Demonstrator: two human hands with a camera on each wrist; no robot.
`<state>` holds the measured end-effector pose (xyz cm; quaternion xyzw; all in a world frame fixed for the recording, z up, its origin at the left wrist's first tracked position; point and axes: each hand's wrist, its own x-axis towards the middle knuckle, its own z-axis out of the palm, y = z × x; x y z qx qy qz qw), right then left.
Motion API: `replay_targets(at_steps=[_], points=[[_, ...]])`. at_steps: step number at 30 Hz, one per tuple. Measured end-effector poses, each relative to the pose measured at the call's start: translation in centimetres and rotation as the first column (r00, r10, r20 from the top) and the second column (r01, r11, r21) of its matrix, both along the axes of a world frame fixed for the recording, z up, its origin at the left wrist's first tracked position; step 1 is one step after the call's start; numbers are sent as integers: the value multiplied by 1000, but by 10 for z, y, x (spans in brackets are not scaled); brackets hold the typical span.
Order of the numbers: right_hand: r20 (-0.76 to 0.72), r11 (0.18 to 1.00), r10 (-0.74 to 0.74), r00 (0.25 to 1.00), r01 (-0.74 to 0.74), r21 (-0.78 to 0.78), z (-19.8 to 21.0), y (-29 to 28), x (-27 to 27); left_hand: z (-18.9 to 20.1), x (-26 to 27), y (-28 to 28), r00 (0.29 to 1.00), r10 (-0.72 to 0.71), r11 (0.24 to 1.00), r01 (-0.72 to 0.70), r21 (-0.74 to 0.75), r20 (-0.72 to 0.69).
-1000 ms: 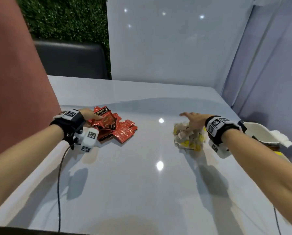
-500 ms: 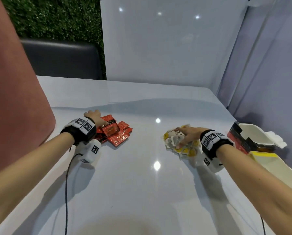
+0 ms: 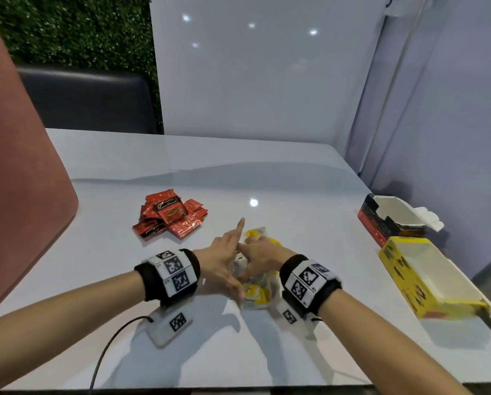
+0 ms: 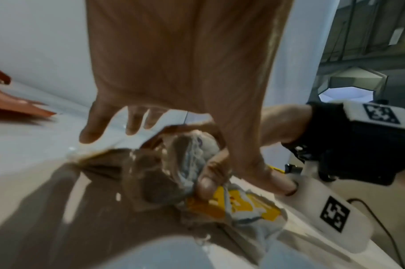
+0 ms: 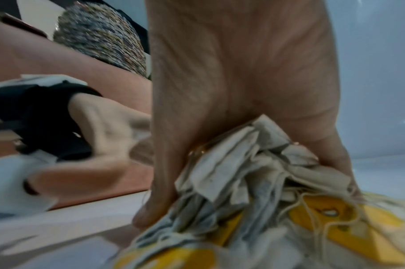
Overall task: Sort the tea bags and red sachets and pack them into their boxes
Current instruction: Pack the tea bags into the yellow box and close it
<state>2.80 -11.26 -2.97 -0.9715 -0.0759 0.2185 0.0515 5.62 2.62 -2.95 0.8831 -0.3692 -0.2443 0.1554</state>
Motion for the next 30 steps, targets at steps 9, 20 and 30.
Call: replay_targets(at_steps=[9, 20, 30], points=[[42, 996, 19, 999, -22, 82, -4, 59, -13, -19, -17, 49, 989, 148, 975, -146, -166, 5], [83, 957, -210, 974, 188, 220, 34, -16, 29, -13, -25, 33, 998, 2, 995, -7, 96, 57], [48, 999, -13, 999, 11, 43, -19, -24, 0, -15, -31, 33, 987, -127, 988, 117, 98, 96]])
